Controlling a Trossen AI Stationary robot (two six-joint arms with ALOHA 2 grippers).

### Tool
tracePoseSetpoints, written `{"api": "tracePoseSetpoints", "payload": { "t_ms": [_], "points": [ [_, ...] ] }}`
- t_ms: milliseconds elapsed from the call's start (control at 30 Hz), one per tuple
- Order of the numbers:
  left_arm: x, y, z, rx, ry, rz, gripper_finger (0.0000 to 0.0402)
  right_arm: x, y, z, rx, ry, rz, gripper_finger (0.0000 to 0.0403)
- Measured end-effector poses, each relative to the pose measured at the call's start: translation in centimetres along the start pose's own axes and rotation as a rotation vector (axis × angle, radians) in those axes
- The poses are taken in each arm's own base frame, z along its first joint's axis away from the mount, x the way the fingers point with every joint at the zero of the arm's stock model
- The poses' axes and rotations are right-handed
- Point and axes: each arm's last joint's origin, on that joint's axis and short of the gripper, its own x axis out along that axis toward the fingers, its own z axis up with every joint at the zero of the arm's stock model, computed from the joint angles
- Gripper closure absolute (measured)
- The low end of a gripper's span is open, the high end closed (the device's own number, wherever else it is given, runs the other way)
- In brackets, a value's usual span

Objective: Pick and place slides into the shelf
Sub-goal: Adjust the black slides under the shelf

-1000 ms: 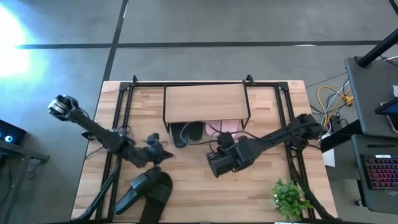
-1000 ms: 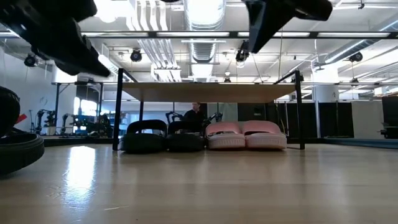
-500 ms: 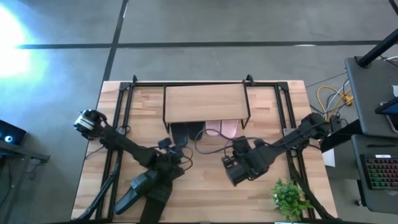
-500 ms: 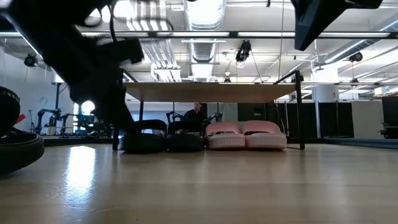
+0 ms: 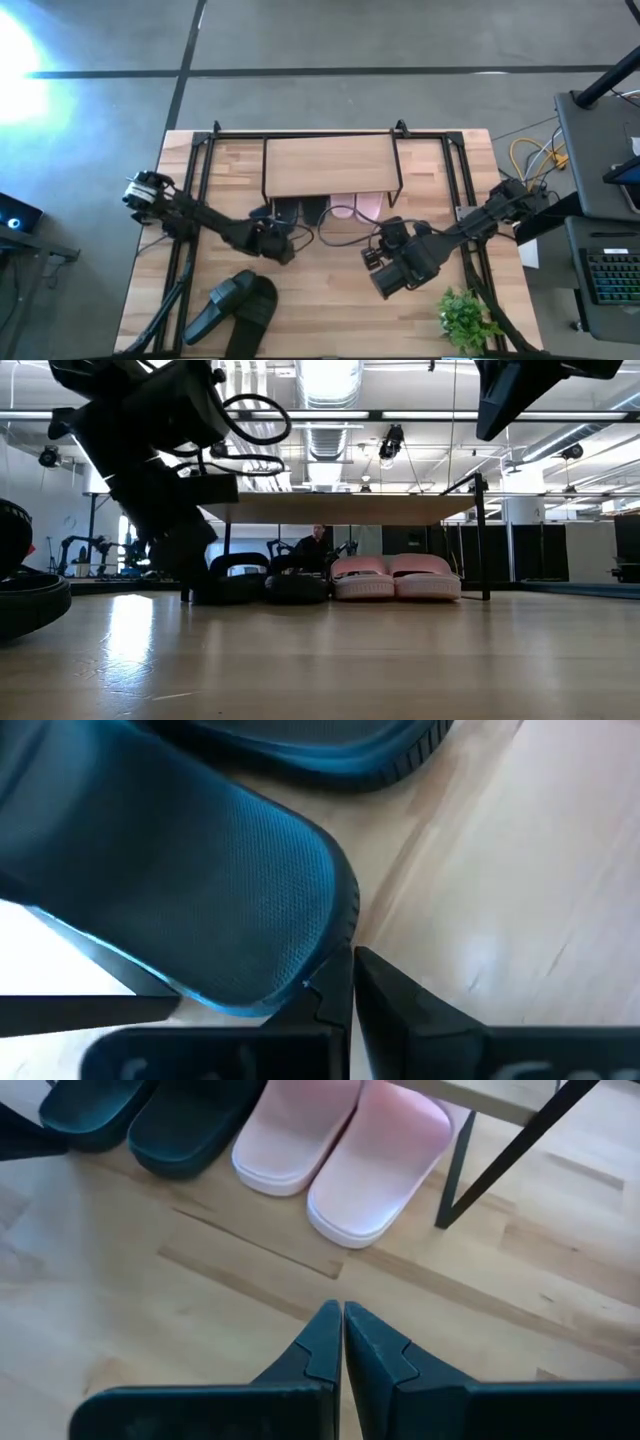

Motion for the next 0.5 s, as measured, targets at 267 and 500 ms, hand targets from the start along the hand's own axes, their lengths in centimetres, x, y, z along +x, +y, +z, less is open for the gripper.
{"api": "tracePoseSetpoints", "payload": {
  "t_ms": [267, 500],
  "points": [
    [-1.3, 0.0, 1.5, 0.026, -0.074, -0.008, 0.0401, 0.1, 0.0, -0.1, 0.0, 0.0, -0.001, 0.0394],
    [-0.6, 1.1, 1.6, 0.059, -0.026, -0.017, 0.0401, 0.3, -0.1, -0.2, -0.004, 0.005, -0.007, 0.0394]
  ]
}}
